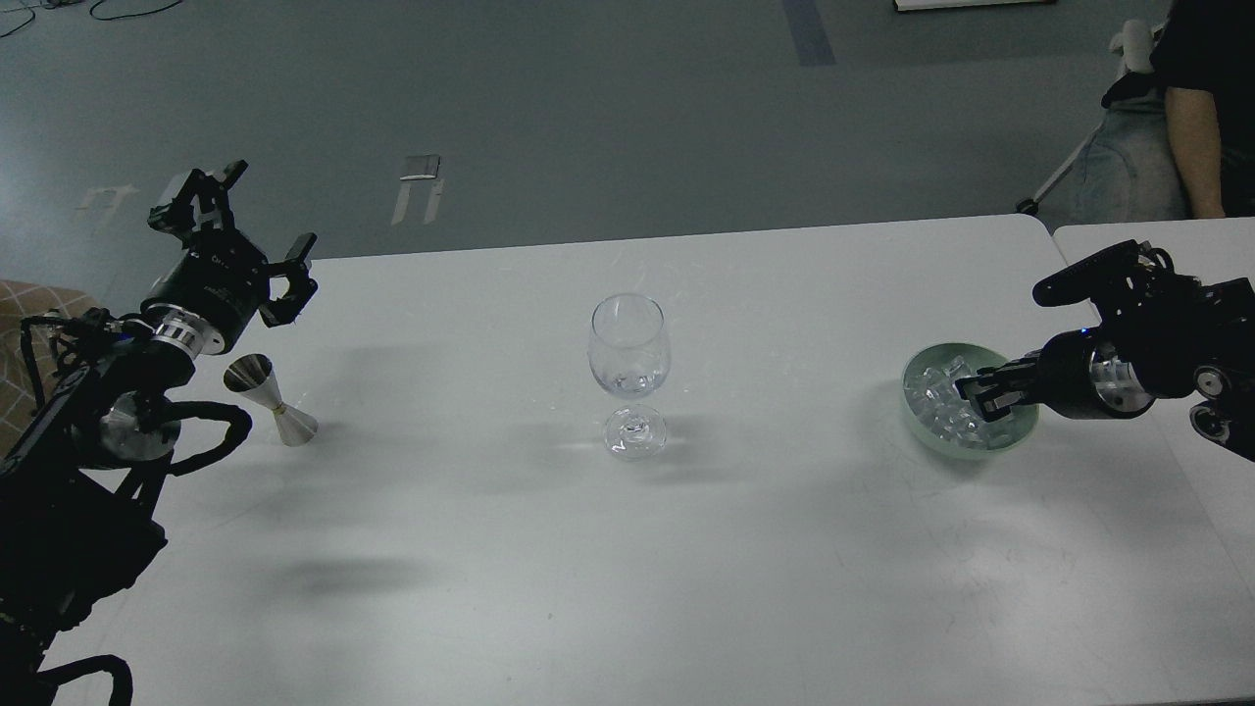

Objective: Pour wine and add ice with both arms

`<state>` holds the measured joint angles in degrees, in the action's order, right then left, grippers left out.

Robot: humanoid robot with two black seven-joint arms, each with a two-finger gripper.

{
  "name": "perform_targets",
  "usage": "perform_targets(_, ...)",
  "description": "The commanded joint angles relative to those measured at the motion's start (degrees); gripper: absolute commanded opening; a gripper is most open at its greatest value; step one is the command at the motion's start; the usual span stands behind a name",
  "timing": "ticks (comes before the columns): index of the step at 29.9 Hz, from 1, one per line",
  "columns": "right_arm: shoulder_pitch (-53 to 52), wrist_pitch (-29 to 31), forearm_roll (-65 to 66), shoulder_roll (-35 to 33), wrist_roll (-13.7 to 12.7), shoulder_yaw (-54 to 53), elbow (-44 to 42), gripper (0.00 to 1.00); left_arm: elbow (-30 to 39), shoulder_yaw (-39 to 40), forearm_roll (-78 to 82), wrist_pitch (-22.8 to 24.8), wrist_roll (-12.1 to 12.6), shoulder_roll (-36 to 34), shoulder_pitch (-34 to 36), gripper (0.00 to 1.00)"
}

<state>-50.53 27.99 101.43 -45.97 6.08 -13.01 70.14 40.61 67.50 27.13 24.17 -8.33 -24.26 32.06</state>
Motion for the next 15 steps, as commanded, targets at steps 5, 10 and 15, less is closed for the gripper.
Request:
perform_targets(5,0.2,0.0,0.0,0.0,0.0,0.1,0.0,0.04,0.0,0.0,0.0,0.0,0.0,0.0,-0.1,0.99)
perform_targets(10,0.2,0.0,-0.1,-0.1,0.0,0.1,0.0,0.01,0.0,0.0,0.0,0.0,0.0,0.0,0.0,0.99)
perform_targets(15,0.0,0.0,-0.4,-0.3,0.0,0.0,0.1,0.00,0.0,0.0,0.0,0.0,0.0,0.0,0.0,0.99)
